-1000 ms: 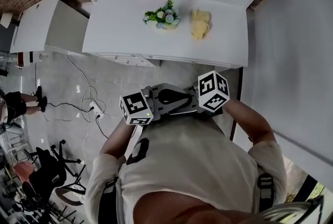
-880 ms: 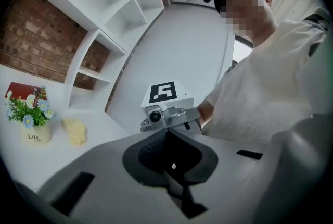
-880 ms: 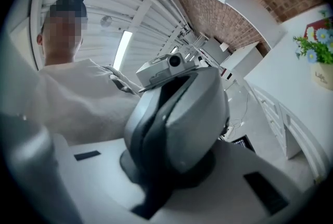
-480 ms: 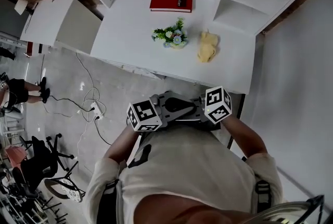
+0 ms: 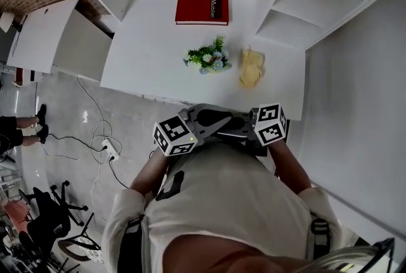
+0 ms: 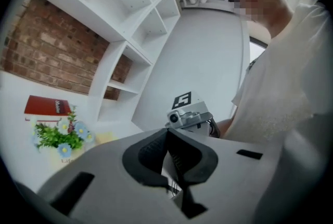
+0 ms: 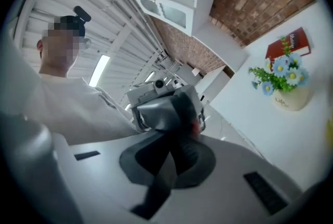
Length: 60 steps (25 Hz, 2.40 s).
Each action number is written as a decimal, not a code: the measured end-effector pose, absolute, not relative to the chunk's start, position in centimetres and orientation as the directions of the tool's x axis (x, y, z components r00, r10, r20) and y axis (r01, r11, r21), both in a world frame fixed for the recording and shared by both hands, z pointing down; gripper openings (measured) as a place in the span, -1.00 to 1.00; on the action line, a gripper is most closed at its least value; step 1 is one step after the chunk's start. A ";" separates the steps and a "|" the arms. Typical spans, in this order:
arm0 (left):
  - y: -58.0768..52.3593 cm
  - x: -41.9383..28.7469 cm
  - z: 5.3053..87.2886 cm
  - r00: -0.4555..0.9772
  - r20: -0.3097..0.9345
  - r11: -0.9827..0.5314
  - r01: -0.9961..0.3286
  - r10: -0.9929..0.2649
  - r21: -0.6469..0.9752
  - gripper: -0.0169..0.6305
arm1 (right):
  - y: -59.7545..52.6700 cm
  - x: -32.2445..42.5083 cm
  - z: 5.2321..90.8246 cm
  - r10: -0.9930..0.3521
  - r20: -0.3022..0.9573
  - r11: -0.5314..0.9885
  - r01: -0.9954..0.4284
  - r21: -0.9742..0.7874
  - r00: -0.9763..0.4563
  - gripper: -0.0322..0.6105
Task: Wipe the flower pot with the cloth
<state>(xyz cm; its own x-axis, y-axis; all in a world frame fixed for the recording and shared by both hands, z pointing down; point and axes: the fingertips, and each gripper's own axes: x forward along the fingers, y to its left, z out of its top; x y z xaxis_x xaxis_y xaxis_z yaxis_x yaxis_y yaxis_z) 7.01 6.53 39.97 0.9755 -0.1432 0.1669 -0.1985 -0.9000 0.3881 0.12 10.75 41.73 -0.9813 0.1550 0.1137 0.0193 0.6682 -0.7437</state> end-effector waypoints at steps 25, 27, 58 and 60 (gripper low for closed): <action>-3.4 -0.1 46.9 0.793 0.386 -0.616 -0.610 -0.471 0.499 -0.89 | -11.2 19.4 54.3 -0.505 0.719 0.391 -0.869 -0.302 -0.477 -0.62; -3.9 0.8 46.9 0.785 0.400 -0.619 -0.620 -0.473 0.483 -0.89 | -11.6 19.9 55.8 -0.454 0.748 0.400 -0.861 -0.314 -0.484 -0.19; -12.1 -6.0 51.1 0.575 0.533 -0.561 -0.801 -0.621 0.211 -0.84 | -14.2 14.0 55.7 -0.401 0.644 0.486 -0.747 -0.453 -0.652 -0.63; -14.0 -5.0 51.0 0.623 0.498 -0.562 -0.775 -0.603 0.290 -0.23 | -14.8 13.0 53.7 -0.426 0.595 0.495 -0.726 -0.477 -0.681 -0.63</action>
